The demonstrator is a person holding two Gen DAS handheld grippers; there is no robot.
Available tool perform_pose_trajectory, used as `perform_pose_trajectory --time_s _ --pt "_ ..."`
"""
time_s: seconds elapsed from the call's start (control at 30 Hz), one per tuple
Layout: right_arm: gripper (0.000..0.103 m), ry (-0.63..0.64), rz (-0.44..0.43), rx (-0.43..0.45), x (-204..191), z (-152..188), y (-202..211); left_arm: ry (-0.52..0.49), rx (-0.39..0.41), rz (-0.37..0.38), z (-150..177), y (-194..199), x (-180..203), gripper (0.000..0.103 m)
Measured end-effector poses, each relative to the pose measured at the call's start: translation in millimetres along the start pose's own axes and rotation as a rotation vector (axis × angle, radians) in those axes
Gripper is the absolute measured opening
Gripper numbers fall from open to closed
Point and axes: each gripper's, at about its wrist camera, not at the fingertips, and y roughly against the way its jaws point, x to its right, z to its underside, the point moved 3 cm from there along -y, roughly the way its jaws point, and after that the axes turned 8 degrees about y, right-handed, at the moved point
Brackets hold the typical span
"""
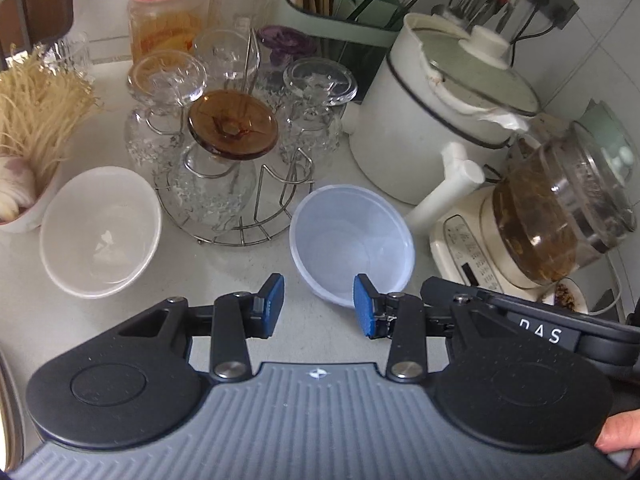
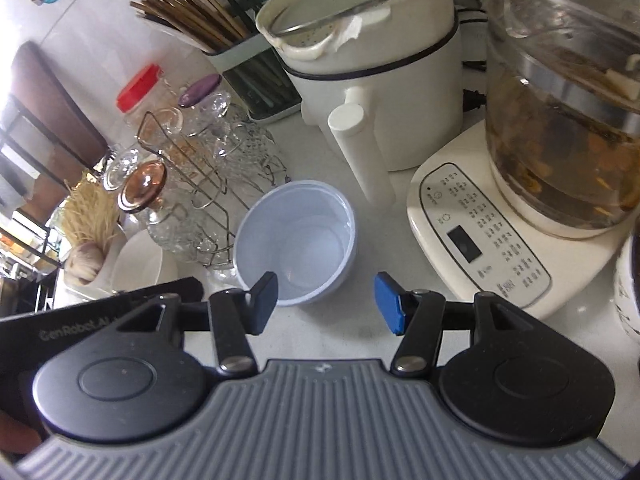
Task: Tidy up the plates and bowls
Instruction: 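Close both grippers on the rim of the second plastic bowl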
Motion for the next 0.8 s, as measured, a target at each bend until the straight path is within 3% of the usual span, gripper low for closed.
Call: perform_pose_trajectory --time_s 0.37,0.43,0.53,0.8 --pt "0.048 -0.012 0.028 -0.035 11 -6 -44 0.068 -0.044 -0.016 -3 -54 -14 0.044" --pt "0.037 -0.017 0.038 -0.038 12 -7 -47 0.079 -0.044 -0.007 -3 -60 -15 0.043" --pt "0.033 -0.019 0.051 -0.031 13 -7 -51 0.081 -0.031 -0.004 -4 -66 -19 0.041" --pt "0.020 -0.015 0.024 -0.027 18 -4 -64 0.093 -0.009 0.030 -3 -77 -21 0.015"
